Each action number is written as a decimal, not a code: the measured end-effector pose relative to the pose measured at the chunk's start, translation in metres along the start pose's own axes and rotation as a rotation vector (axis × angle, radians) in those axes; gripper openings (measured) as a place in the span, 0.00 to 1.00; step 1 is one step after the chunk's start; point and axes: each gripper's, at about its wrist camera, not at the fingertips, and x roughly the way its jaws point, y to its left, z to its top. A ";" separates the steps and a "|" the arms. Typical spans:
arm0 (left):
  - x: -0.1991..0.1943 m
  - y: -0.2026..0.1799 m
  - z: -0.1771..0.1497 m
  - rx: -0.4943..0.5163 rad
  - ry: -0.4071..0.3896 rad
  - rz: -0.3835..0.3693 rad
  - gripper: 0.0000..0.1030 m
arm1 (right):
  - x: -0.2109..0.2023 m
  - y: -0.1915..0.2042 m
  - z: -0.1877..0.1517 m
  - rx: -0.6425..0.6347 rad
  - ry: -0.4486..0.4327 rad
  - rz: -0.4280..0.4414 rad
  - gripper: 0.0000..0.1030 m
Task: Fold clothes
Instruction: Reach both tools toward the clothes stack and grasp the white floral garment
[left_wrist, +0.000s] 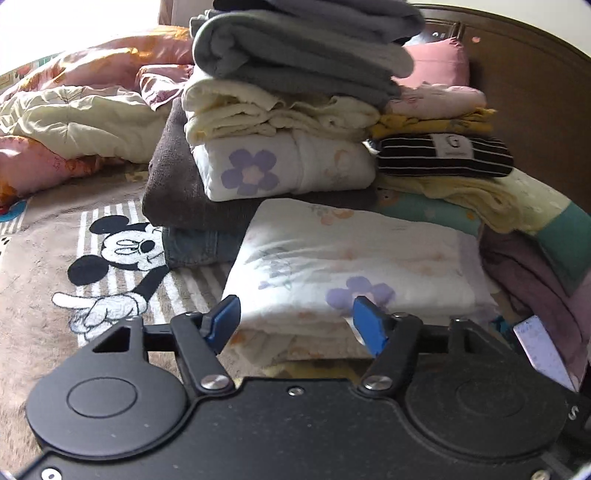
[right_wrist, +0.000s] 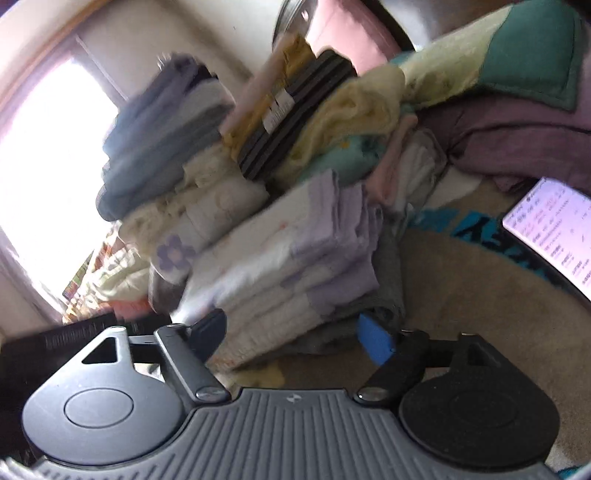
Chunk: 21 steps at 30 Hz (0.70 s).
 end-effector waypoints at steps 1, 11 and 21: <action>0.005 0.001 0.001 0.006 0.005 0.002 0.64 | 0.002 -0.002 -0.001 0.016 0.009 0.003 0.74; 0.030 -0.006 0.008 0.179 0.059 -0.056 0.04 | 0.009 0.002 -0.007 0.026 0.029 0.008 0.74; -0.006 -0.013 0.011 0.281 -0.014 -0.109 0.19 | 0.003 0.003 -0.007 0.038 0.017 0.021 0.78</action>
